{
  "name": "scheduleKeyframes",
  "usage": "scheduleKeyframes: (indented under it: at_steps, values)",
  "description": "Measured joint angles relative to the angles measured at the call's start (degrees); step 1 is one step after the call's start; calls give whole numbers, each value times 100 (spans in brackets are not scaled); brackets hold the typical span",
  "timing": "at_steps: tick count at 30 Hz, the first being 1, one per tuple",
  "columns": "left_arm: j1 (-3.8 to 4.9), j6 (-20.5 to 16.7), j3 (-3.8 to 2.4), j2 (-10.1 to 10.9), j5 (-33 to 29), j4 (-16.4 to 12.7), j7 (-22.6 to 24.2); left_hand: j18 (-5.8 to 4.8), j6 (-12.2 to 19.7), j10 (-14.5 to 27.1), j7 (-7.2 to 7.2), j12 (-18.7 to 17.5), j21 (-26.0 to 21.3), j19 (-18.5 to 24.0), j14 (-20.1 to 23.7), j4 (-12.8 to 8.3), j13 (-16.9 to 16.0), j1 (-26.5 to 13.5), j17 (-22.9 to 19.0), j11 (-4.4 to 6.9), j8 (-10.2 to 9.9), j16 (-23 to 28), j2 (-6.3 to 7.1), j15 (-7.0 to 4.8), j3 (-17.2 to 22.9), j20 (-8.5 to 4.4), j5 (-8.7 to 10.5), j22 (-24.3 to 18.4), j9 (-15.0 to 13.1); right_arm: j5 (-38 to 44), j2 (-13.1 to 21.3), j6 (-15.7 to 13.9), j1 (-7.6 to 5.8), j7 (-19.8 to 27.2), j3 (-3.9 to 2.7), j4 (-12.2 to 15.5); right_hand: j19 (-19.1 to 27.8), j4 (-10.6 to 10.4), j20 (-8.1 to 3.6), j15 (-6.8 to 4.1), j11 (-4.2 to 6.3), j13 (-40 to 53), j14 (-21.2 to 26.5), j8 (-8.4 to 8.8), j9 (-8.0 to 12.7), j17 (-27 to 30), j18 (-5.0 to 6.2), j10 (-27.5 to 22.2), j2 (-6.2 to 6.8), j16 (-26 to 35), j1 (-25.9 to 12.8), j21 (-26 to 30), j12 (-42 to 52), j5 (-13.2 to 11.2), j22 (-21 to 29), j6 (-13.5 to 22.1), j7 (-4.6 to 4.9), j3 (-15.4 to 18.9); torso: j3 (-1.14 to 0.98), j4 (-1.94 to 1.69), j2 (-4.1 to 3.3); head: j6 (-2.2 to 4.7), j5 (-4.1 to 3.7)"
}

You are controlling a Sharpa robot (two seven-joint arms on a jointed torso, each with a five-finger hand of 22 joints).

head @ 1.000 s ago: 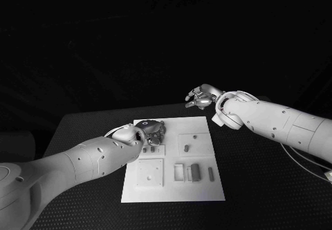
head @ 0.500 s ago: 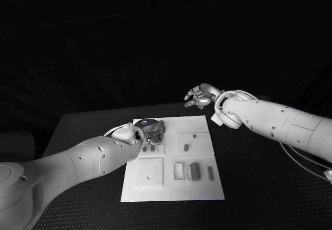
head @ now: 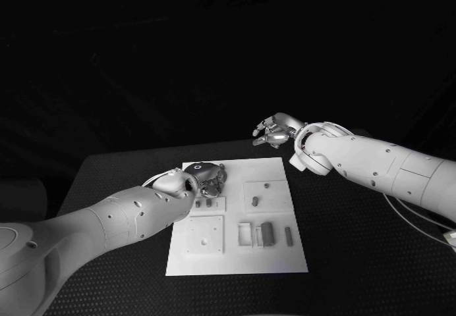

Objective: Assemble the parts on the task board

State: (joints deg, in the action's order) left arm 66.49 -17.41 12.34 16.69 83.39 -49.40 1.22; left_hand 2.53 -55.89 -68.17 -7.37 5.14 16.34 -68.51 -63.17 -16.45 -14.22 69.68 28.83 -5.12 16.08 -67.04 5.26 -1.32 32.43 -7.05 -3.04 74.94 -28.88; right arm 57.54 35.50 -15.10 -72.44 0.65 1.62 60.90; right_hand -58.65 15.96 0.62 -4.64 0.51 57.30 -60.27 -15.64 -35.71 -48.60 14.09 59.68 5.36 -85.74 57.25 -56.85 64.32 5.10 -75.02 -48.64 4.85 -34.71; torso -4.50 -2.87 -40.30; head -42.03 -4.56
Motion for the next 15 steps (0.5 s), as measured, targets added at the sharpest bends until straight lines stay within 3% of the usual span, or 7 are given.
scheduleKeyframes:
  at_steps: [8, 15]
  values:
    - [-25, -30, 0, -61, -28, 118, 48, 10, -220, -192, 28, 34, 105, -2, -56, -2, -72, -36, -54, 114, 89, -57, -78, -55, 2, 0, 0, 0, -8, 0, -4, 0, 0, 0, 0, -1, 0, 0, 0, 0, 0, 0, 0, 0, 0, 0, 0, 0, 0, 0, 0, 0, 0, 0, 0, 0, 0, 0, 0, 0, 2, -3, 7]
    - [-60, -155, 0, -59, -115, 155, 120, 11, -375, -356, 89, 34, 217, -95, -214, 5, -72, -94, -132, 191, 152, -81, -153, -135, 68, -74, 1, 0, -9, -1, -1, 0, 0, 0, 0, -5, 0, 0, 0, 0, 0, 0, 0, 0, 0, 0, 0, 0, 0, 0, 0, 0, 0, 0, 0, 0, 0, 0, 0, 0, 1, -4, -4]
